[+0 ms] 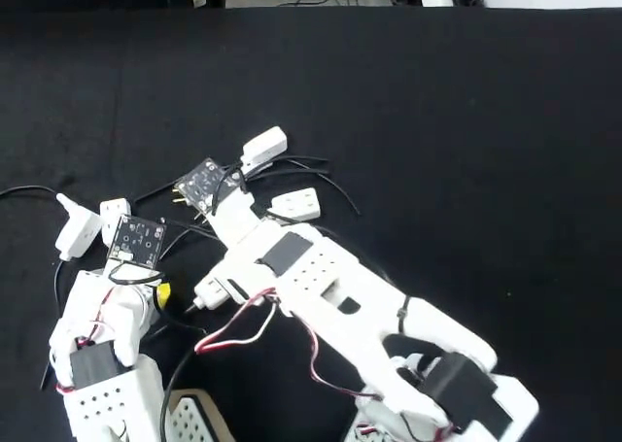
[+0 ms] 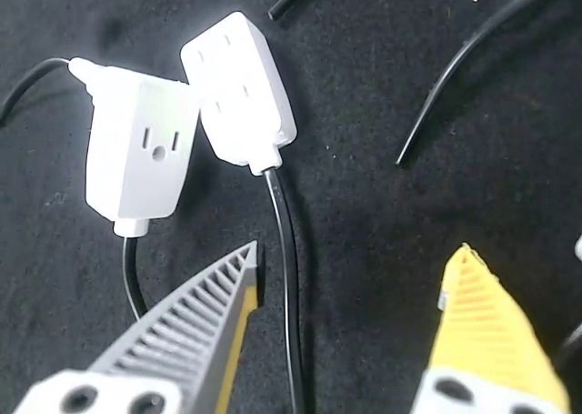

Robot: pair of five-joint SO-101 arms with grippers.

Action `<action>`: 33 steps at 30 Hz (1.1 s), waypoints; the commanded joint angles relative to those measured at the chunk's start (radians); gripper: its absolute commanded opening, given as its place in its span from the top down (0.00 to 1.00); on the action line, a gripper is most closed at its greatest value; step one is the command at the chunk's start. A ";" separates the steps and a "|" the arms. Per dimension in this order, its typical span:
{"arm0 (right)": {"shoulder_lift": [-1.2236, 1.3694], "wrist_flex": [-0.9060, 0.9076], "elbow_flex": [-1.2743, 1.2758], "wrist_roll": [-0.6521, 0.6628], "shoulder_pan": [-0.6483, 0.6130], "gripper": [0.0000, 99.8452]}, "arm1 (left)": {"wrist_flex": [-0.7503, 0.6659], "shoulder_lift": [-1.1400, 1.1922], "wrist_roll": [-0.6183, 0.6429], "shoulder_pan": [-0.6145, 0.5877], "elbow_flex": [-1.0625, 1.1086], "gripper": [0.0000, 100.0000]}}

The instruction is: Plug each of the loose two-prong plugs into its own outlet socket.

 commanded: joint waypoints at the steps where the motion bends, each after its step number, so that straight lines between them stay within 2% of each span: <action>1: 0.050 -0.015 -0.085 -0.002 -0.008 0.99 | -0.009 0.002 -0.008 -0.010 0.021 0.69; 18: 0.105 -0.005 -0.102 -0.043 -0.032 0.99 | -0.009 0.002 -0.008 -0.010 0.021 0.69; 24: 0.220 0.002 -0.133 -0.037 -0.035 0.98 | -0.009 0.002 -0.008 -0.010 0.021 0.69; 33: 0.251 0.198 -0.252 -0.041 -0.057 0.73 | -0.009 0.003 -0.009 -0.005 0.021 0.69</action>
